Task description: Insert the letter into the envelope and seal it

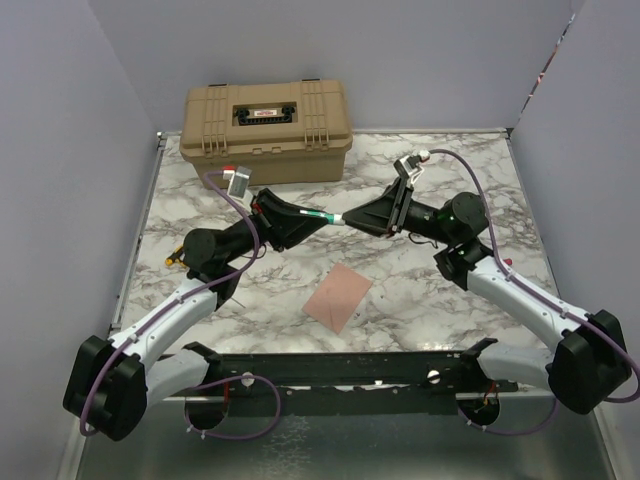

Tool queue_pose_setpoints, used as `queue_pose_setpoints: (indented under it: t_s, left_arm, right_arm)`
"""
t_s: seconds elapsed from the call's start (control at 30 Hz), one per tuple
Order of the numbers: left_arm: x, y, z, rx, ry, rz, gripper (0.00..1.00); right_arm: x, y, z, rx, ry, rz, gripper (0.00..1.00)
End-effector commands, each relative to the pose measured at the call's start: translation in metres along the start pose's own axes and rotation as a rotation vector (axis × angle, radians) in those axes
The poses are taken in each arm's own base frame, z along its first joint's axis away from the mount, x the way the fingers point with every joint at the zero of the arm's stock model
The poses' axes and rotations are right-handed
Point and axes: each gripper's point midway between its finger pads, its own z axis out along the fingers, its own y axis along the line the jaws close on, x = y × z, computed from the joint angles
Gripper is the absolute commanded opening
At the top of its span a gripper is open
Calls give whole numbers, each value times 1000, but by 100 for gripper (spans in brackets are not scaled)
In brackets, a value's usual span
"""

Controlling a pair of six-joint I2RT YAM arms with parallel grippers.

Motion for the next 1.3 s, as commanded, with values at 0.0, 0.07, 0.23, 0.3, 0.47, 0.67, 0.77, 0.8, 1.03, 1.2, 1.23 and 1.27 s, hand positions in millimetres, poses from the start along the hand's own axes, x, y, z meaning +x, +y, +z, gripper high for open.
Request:
queue_pose_setpoints:
  t_s: [0.0,0.07,0.23,0.3,0.47,0.67,0.77,0.8,1.03,1.2,1.23,1.27]
  left_arm:
    - [-3,-10,2,54,4,64,0]
    - [-4,-9,2,55,1,64,0]
    - [-3,-8,3,54,2,56,0]
    - [-2,-7,3,52,4,53,0]
    - [-2,-5,4,49,3,43,0]
    - [8,-6,10,73,41,-2,0]
    - [19,-13,16,114,101,-41,0]
    - [25,-15,17,126,120,-47,0]
    - [37,-8,17,115,146,-58,0]
    - [35,-5,17,90,114,-45,0]
    - [32,-4,17,79,99,-34,0]
    - [29,-2,17,63,83,-24,0]
  right_arm:
    - [1,23,3,-73,48,-47,44]
    - [1,24,4,-74,55,-54,38]
    - [3,20,6,-64,77,-49,28]
    - [4,20,6,-66,87,-46,27]
    - [8,20,9,-73,113,-47,22]
    - [12,20,16,-88,146,-57,0]
    - [16,18,21,-86,164,-57,0]
    - [18,15,22,-82,172,-52,0]
    - [23,-8,27,11,183,-26,0]
    - [15,-23,27,79,134,-22,0]
    - [14,-24,27,85,126,-23,0]
    - [13,-27,25,94,115,-20,1]
